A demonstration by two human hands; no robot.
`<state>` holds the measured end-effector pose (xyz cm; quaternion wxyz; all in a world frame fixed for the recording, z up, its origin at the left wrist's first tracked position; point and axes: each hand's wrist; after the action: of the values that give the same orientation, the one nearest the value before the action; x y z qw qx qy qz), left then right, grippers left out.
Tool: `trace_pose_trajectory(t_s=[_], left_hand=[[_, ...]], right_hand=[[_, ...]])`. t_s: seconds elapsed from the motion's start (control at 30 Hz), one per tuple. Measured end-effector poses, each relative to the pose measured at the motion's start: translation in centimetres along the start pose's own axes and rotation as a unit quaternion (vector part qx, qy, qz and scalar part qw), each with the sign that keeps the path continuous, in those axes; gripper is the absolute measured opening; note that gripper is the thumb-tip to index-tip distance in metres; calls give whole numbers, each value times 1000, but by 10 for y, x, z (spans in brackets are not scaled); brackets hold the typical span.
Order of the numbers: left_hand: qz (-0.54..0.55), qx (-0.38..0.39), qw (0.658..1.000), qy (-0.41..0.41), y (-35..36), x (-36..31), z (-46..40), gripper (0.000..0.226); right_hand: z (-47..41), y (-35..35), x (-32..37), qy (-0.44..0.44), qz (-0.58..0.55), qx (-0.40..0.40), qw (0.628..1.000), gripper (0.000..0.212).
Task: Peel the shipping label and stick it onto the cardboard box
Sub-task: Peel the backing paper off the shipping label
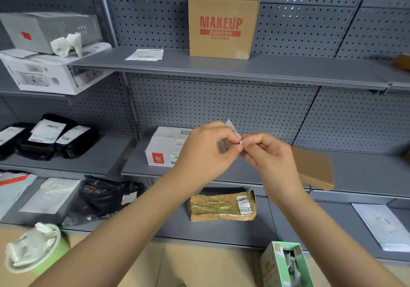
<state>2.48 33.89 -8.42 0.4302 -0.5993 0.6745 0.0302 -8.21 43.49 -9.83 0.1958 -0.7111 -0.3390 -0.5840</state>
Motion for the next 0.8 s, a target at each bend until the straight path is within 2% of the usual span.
trace_pose_trajectory(t_s=[0.2,0.53,0.8], left_hand=[[-38,11,999,18,2,2,-1,9],[-52,34,998,9,-1,3,1,14],[-24,-1,1000,3,-1,-1,3,15]], right_hand=[[-1,-1,-3,-23,25,-11,999,13],[2,5,-1,-90,110,-9,990,22],[5,8,-3,-125,130,-14,983,19]])
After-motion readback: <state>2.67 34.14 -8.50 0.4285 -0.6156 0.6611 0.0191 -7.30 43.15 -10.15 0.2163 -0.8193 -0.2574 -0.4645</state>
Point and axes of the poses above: each hand's wrist, its own z-axis away from the middle knuckle, its own y-axis out of the palm, x = y × z, and after that the axes turned 6 degrees about -x, right-handed
